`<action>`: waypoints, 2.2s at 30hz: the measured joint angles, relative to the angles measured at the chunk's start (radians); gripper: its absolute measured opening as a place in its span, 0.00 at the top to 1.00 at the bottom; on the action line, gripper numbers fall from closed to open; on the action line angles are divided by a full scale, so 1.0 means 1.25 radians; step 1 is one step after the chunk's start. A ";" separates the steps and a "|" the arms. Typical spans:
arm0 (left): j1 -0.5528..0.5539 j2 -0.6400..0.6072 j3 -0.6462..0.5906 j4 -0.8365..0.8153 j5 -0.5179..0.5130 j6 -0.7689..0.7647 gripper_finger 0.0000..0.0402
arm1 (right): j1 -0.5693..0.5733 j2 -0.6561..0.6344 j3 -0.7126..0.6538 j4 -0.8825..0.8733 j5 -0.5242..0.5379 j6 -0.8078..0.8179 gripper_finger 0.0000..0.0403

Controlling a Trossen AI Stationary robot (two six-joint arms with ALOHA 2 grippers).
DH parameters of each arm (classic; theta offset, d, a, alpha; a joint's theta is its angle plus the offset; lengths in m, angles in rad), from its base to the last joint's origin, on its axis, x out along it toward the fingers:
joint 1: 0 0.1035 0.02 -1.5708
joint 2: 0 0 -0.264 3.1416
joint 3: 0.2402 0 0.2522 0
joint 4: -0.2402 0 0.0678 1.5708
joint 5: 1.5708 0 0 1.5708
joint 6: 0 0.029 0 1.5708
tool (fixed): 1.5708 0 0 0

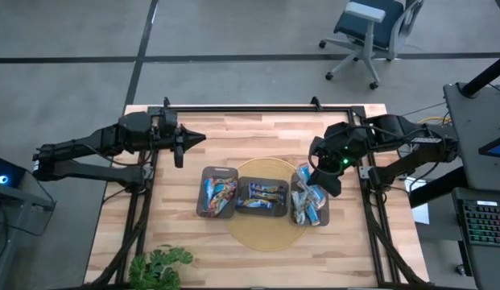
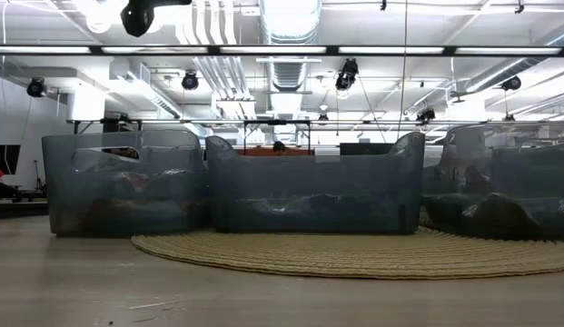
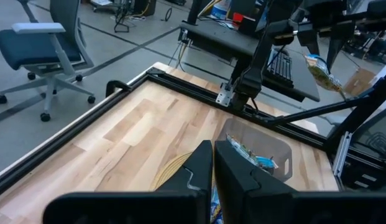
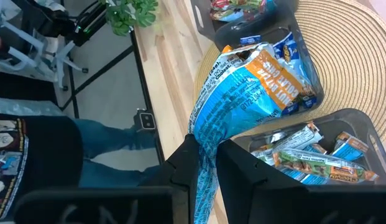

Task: Pick and place Granola Bars by type
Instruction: Put the orange granola bar into the right black bin

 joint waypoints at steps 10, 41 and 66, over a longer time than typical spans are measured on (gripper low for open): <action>0.000 0.000 0.000 0.000 -0.001 0.002 1.00 | 0.000 0.000 0.000 0.000 0.000 -0.001 0.89; 0.000 0.000 -0.001 0.000 0.001 -0.016 1.00 | 0.000 0.002 0.000 -0.104 0.017 0.049 0.89; 0.000 0.000 -0.001 -0.006 0.002 -0.016 1.00 | -0.017 0.054 -0.139 -0.107 0.114 0.069 0.89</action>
